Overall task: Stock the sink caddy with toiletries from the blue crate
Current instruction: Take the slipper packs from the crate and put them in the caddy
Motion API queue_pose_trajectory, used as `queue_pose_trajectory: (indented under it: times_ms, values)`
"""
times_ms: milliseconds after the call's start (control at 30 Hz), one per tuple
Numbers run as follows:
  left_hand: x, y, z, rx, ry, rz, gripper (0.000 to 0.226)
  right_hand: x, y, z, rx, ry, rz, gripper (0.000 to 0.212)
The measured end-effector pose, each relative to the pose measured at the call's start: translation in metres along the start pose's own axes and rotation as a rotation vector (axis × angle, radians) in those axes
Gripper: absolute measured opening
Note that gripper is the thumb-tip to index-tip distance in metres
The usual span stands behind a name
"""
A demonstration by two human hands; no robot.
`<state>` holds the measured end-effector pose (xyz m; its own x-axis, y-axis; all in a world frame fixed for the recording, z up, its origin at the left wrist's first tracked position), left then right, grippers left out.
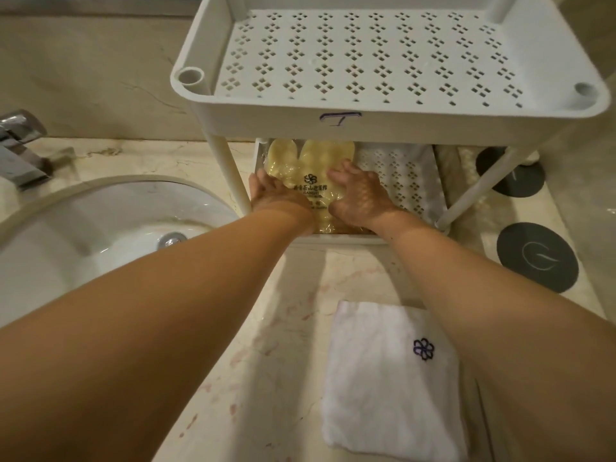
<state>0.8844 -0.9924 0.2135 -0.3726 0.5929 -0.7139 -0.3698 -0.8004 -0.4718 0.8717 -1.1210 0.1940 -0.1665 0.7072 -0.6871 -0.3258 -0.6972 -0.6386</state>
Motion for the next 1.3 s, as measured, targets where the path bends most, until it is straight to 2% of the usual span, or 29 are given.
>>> queue_pose_trajectory:
  times_ms: [200, 367, 567, 833, 1300]
  values:
    - [-0.001, -0.001, 0.012, -0.007, 0.103, 0.227, 0.076, -0.002, 0.002, 0.016, 0.044, 0.025, -0.136, 0.072]
    - [0.003, 0.001, 0.040, 0.083, 0.267, 0.395, 0.064, -0.006, -0.003, 0.044, 0.043, 0.054, -0.175, 0.067]
    - [0.017, -0.014, 0.091, 0.131, 0.380, 0.624, 0.057, -0.005, -0.012, 0.093, -0.014, 0.157, -0.186, 0.062]
    - [0.059, -0.039, 0.146, 0.119, 0.399, 0.777, 0.057, 0.016, -0.037, 0.157, -0.139, 0.175, -0.201, 0.069]
    - [0.150, -0.106, 0.220, -0.029, 0.425, 0.986, 0.058, 0.091, -0.082, 0.221, -0.229, 0.007, -0.230, 0.070]
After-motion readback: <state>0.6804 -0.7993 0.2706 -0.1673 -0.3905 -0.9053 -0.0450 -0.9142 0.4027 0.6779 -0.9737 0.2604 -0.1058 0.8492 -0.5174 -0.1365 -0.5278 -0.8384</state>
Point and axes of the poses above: each hand's wrist, its own z-axis away from the middle knuckle, its own x-axis out of the palm, y = z × x, the point moved 4 cm from there along -z, towards the middle knuckle, and after that the axes turned 11 degrees about -z, right-handed, at the moved point
